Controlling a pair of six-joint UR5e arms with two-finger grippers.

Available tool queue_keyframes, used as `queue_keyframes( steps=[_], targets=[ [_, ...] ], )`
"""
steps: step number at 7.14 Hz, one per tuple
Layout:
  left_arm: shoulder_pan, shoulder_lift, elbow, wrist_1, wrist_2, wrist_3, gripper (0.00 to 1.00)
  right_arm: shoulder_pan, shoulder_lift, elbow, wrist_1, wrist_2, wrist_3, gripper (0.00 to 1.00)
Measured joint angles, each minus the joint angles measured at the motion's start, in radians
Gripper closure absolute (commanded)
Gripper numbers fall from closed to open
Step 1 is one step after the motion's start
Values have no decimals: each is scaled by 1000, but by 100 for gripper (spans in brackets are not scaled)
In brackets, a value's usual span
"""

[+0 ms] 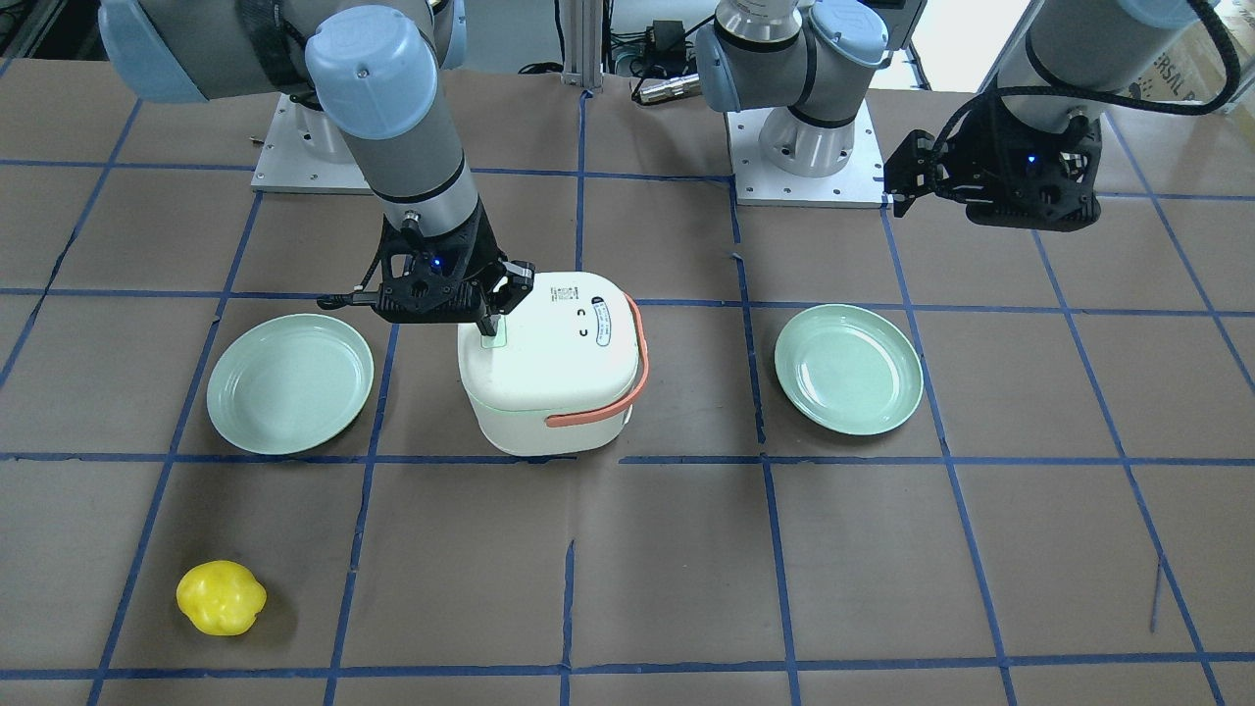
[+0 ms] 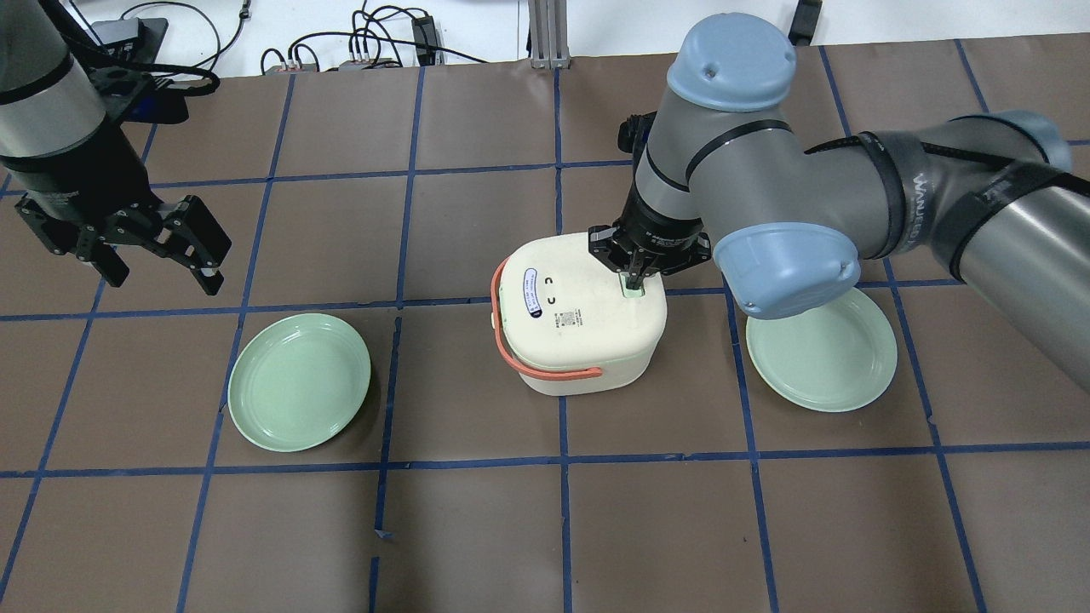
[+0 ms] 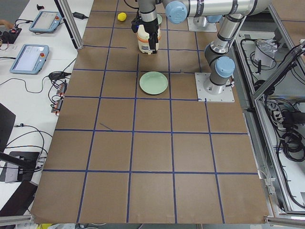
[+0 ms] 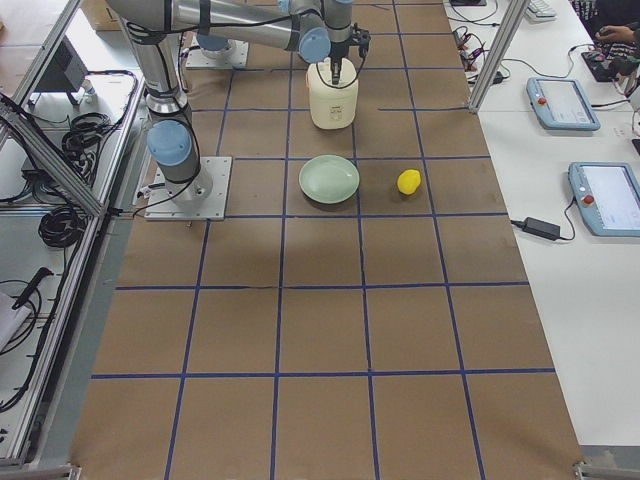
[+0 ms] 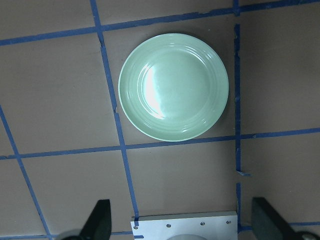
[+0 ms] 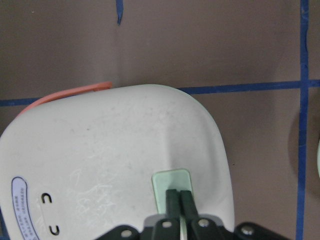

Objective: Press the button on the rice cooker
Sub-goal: 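Lift the right gripper away as the rice cooker lid pops open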

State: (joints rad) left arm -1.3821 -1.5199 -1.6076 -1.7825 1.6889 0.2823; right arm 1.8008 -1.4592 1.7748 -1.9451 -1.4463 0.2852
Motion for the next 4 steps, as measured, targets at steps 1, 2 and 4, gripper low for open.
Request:
queue_keyframes(
  steps=[1,2,4],
  targets=[
    [0,0,0,0,0,0,0,1,-13,-40,32,-8,1,3],
    [0,0,0,0,0,0,0,-3,-29,-112,88,-25,-2,0],
    [0,0,0,0,0,0,0,-24,-49,-250,236,-95,-19,0]
  ],
)
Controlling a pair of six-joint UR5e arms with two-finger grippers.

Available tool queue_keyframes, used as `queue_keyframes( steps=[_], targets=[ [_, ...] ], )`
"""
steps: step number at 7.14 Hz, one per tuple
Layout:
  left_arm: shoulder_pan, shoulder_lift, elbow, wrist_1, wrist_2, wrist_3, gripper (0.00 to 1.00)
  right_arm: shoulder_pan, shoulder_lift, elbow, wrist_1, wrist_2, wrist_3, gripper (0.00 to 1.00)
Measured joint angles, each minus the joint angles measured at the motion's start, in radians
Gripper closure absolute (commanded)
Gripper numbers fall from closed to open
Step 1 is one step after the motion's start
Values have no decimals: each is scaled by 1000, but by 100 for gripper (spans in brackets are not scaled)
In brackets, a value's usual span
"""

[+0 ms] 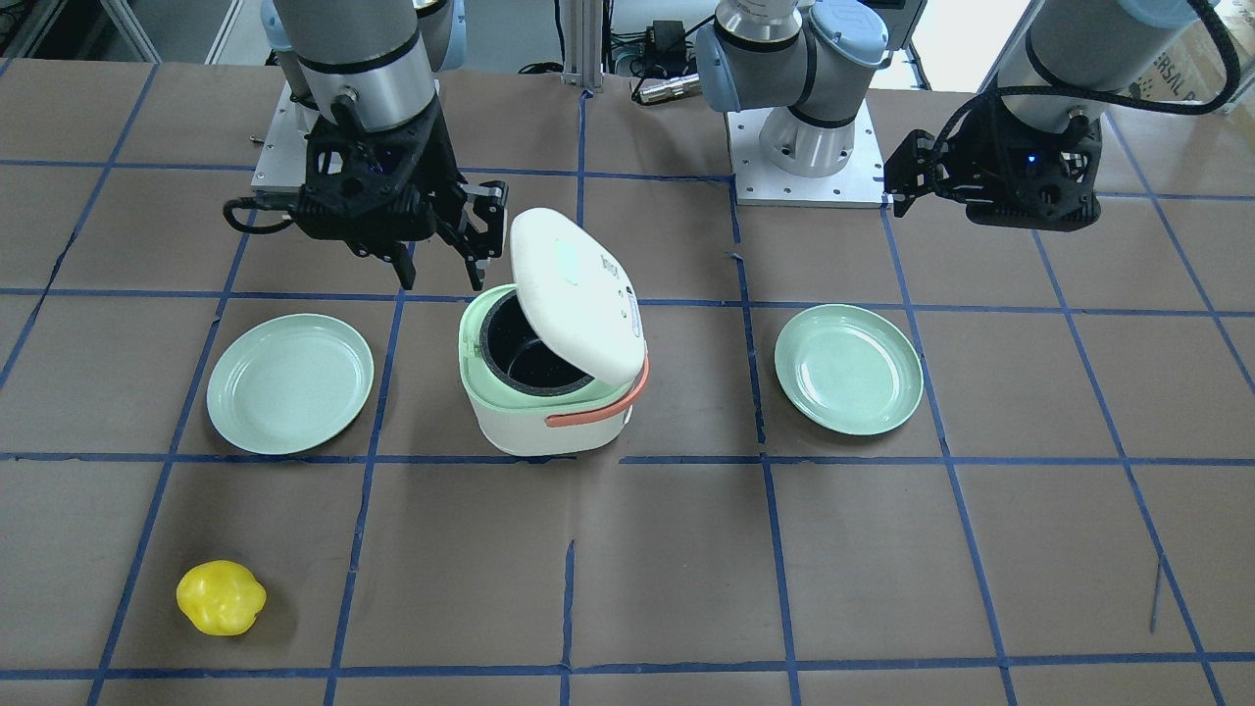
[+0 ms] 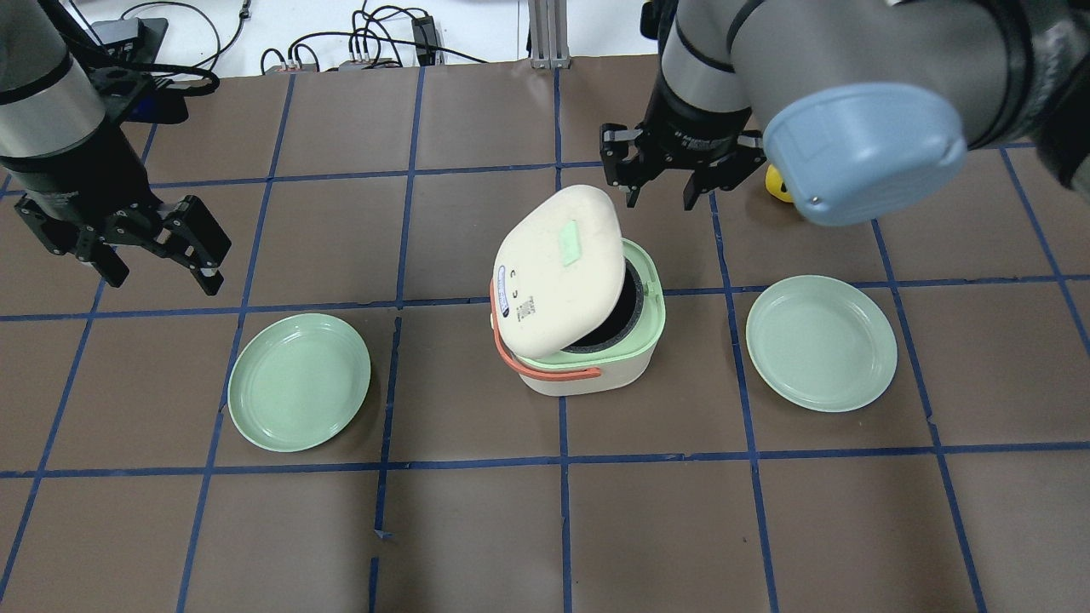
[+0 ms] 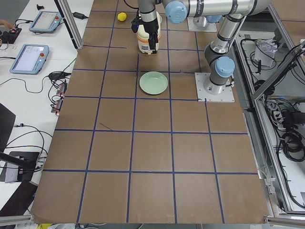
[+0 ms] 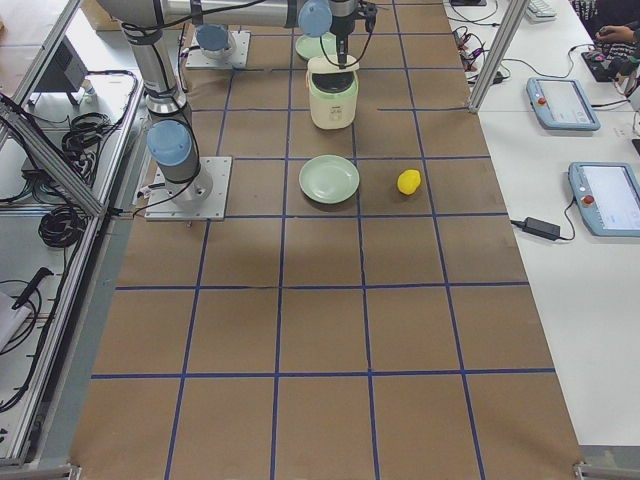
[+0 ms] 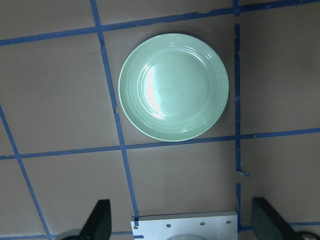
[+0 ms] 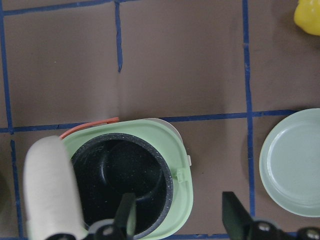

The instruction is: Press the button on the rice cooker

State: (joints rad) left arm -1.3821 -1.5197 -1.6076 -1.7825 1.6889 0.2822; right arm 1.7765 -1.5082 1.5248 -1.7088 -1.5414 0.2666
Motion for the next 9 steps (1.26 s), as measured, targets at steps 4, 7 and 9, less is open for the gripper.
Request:
queue_keyframes(
  steps=[4,7,9],
  targets=[
    [0,0,0,0,0,0,0,-49,-46,-7,50,-45,-98,0],
    [0,0,0,0,0,0,0,-63,-120,114,16,-31,-118,0],
    [0,0,0,0,0,0,0,-65,-130,130,10,-30,-116,0]
  ],
)
